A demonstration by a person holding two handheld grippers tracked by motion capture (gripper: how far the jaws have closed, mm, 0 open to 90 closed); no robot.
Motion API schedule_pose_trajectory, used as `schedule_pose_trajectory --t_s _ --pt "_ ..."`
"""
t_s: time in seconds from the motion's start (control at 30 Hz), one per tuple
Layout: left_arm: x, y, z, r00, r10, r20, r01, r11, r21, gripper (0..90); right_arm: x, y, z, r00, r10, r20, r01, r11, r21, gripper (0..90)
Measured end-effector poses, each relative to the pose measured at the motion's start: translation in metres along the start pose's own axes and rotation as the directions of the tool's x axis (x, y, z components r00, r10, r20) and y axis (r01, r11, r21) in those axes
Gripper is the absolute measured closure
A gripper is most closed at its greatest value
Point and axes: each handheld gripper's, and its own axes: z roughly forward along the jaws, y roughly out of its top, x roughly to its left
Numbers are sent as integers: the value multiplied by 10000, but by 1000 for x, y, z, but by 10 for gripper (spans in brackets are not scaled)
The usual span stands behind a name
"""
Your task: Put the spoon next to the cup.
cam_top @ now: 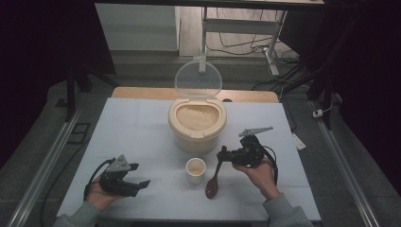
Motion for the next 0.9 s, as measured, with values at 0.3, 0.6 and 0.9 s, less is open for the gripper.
schedule_pose_trajectory --t_s 0.3,0.6,0.9 --pt "0 0 0 10000 22 37 -22 10000 20 206 -13 -9 18 9874 -555 1484 580 9982 -121 673" --pt "0 0 2 10000 39 63 -40 9999 94 205 -34 -15 41 9732 -382 2269 352 9992 176 587" --pt "0 0 3 10000 14 88 -16 9999 132 205 -37 -18 55 9415 -422 3342 167 9968 786 512"
